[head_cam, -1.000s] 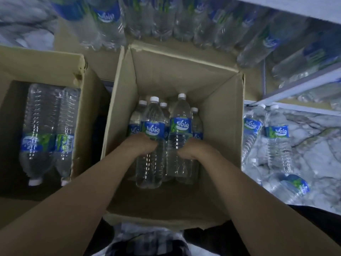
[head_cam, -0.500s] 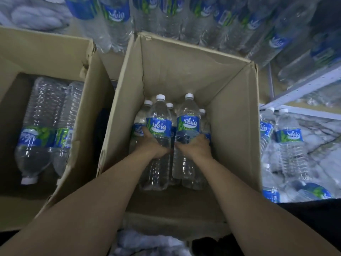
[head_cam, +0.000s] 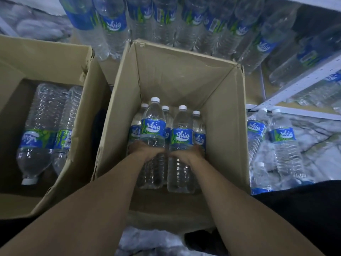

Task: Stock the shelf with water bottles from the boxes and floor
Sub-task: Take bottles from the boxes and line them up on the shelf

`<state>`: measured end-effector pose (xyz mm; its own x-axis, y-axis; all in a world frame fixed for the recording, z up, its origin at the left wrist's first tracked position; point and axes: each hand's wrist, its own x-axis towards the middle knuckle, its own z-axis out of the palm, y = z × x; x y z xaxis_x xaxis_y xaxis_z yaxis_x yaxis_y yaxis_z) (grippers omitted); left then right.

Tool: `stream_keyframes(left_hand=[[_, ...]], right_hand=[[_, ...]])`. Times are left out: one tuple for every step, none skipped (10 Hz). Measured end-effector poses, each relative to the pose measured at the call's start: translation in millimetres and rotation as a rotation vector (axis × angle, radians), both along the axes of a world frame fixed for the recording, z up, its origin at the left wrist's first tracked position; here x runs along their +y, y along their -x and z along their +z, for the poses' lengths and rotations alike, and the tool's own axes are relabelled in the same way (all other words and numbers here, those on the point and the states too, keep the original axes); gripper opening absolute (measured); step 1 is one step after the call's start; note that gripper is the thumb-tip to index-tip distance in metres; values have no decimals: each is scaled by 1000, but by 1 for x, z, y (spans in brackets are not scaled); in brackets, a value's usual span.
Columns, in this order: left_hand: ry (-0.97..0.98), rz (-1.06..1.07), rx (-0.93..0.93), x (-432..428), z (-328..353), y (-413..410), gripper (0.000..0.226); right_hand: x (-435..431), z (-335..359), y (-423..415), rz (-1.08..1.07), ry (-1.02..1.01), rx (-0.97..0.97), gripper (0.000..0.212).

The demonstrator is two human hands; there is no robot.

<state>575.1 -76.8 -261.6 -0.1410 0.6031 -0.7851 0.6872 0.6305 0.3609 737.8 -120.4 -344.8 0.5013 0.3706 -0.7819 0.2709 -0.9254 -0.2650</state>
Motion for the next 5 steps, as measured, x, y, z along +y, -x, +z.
stream_keyframes(left_hand=[[-3, 100, -63, -1, -2, 1, 95], [30, 240, -178, -4, 2, 1, 90], [-2, 277, -225, -6, 2, 2, 104], [-154, 200, -194, -10, 15, 5, 101], [-284, 173, -257, -11, 35, 6, 84]], right_hand=[[-5, 21, 11, -111, -134, 47, 152], [-5, 72, 19, -145, -156, 100, 89], [-13, 84, 13, -143, -225, 126, 74], [-21, 95, 16, -101, -300, 143, 84], [-23, 119, 14, -99, -409, 115, 84]])
